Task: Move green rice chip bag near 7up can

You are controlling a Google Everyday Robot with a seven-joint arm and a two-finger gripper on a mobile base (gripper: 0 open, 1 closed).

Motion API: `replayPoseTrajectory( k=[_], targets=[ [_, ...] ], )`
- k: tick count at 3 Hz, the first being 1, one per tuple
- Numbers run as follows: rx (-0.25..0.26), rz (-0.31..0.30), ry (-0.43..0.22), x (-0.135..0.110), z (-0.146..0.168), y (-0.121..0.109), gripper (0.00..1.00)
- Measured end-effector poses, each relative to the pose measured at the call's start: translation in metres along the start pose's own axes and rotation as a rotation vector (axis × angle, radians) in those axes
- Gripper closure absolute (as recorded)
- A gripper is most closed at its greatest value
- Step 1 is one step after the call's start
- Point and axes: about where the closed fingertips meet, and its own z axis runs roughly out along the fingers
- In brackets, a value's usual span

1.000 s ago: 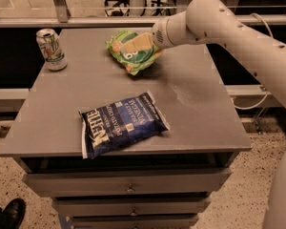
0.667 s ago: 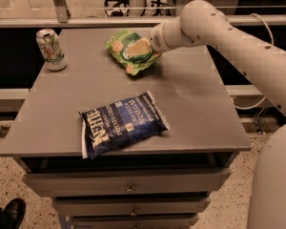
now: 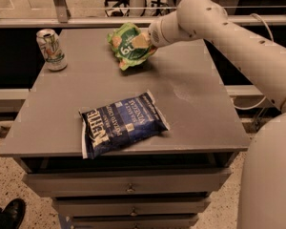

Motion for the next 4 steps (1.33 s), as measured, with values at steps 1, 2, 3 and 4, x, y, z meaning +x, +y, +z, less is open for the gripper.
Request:
replayPoseTrajectory(
  k=[1, 2, 3, 4],
  targets=[
    [0.027, -0.008, -0.034, -0.029, -0.008, -0.011, 1.0],
    [0.018, 0.031, -0.074, -0.056, -0.003, -0.009, 1.0],
    [-0.029, 0.088, -0.118, -0.081, 0.003, 0.003, 1.0],
    [-0.132, 0.146, -0.154, -0.106, 0.009, 0.04, 1.0]
  ],
)
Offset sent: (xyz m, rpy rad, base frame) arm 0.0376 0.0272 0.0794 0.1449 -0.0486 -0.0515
